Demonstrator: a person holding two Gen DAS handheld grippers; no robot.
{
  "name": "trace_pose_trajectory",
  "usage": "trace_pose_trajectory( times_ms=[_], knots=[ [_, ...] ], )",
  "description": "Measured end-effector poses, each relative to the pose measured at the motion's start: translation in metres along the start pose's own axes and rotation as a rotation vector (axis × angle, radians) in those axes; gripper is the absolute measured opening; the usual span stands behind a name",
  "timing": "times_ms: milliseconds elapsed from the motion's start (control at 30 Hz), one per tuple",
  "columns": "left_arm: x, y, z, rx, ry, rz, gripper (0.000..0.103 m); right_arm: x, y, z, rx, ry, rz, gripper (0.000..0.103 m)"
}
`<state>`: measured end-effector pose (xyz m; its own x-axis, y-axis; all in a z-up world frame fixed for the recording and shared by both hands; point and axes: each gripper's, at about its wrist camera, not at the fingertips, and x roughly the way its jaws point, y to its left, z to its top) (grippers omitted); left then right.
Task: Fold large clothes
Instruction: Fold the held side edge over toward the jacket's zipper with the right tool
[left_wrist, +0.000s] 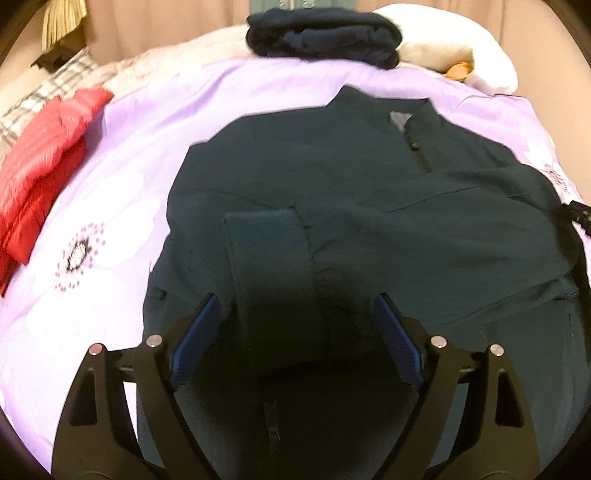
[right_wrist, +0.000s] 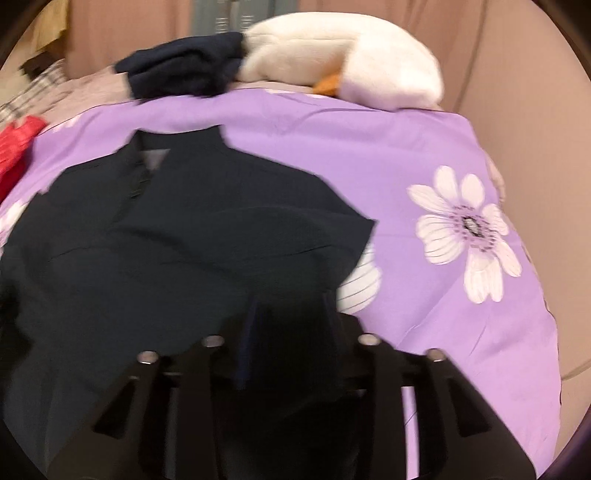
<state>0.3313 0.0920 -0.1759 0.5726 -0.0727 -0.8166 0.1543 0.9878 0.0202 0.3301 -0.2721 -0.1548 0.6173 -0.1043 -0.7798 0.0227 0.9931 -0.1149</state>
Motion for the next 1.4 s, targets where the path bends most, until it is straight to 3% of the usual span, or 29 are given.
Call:
trace_pose_trajectory(
  times_ms=[200, 400, 1167, 1400],
  knots=[
    [-0.003, -0.022, 0.007, 0.038, -0.018, -0.024, 0.086, -0.006, 0.035, -0.012, -0.045, 0.033, 0.11, 0.049],
    [0.036, -0.03, 0.001, 0.068, 0.087, -0.007, 0.089, 0.007, 0.06, -0.021, -0.103, 0.08, 0.096, 0.049],
    [0.03, -0.008, -0.01, 0.003, 0.104, -0.004, 0.092, 0.014, 0.053, -0.034, -0.107, 0.099, 0.068, 0.052],
    [0.014, -0.002, -0.02, -0.029, 0.12, -0.004, 0.092, -0.004, 0.048, -0.041, -0.101, 0.076, 0.033, 0.061]
  ],
)
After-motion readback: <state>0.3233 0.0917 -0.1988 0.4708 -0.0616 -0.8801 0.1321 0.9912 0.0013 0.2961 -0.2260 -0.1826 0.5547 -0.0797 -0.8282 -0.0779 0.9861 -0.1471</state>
